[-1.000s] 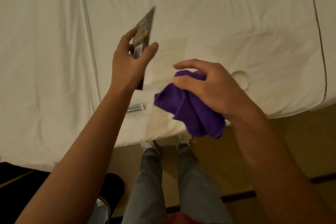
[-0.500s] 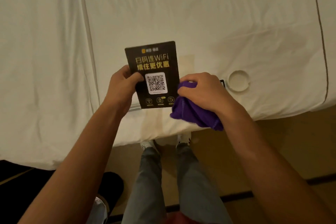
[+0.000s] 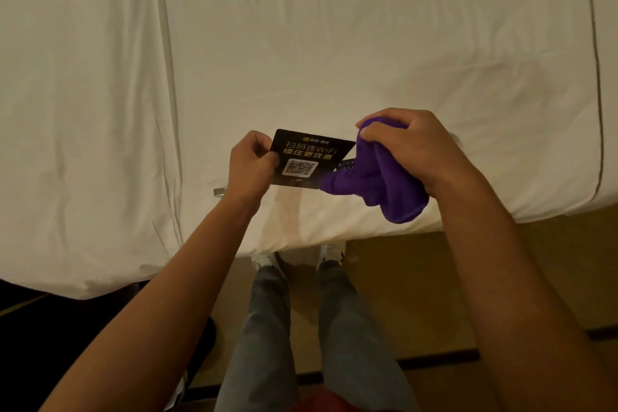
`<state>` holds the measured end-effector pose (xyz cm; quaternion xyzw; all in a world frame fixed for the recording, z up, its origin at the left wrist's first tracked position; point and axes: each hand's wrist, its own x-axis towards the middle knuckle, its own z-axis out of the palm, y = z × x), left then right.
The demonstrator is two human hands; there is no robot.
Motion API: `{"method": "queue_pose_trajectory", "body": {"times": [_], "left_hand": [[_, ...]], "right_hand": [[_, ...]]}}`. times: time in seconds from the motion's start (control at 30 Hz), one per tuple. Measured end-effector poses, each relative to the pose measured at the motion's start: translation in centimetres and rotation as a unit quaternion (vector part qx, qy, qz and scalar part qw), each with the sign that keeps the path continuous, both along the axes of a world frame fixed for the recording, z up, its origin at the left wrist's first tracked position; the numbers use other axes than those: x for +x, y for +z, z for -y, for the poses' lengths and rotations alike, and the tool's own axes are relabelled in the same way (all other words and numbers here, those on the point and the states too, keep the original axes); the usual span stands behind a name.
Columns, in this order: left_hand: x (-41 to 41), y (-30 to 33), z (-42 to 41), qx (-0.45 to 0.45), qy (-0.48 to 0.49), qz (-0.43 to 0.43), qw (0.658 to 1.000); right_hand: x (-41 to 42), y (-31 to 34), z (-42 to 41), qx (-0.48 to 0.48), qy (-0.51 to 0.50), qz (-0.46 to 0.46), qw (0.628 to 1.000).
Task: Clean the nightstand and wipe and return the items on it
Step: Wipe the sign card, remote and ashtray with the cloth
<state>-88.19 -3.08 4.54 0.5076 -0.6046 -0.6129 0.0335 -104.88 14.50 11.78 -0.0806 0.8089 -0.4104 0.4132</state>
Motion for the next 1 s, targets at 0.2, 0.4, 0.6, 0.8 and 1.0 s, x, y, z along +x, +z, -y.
{"method": "queue_pose_trajectory", "body": {"times": [0.2, 0.4, 0.6, 0.8, 1.0], "left_hand": [[-0.2, -1.0, -0.2, 0.062, 0.060, -0.037, 0.996], [-0.6, -3.4, -1.4, 0.081, 0.075, -0.041, 0.993], [1.0, -4.8, -0.8, 0.004, 0.043, 0.022, 0.999], [1.2, -2.3, 0.0, -0.049, -0.077, -0.004, 0.996], [0.6, 4.1, 0.4, -0.327, -0.118, -0.038, 0.937]], "right_hand": [[0.1, -0.3, -0.2, -0.007, -0.032, 0.003, 0.999], [0.4, -0.6, 0.0, 0.002, -0.037, 0.034, 0.999], [0.6, -1.1, -0.2, 0.004, -0.046, 0.030, 0.998], [0.0, -0.8, -0.5, -0.014, -0.074, 0.029, 0.997], [-1.3, 1.5, -1.1, -0.093, -0.130, 0.054, 0.986]]}}
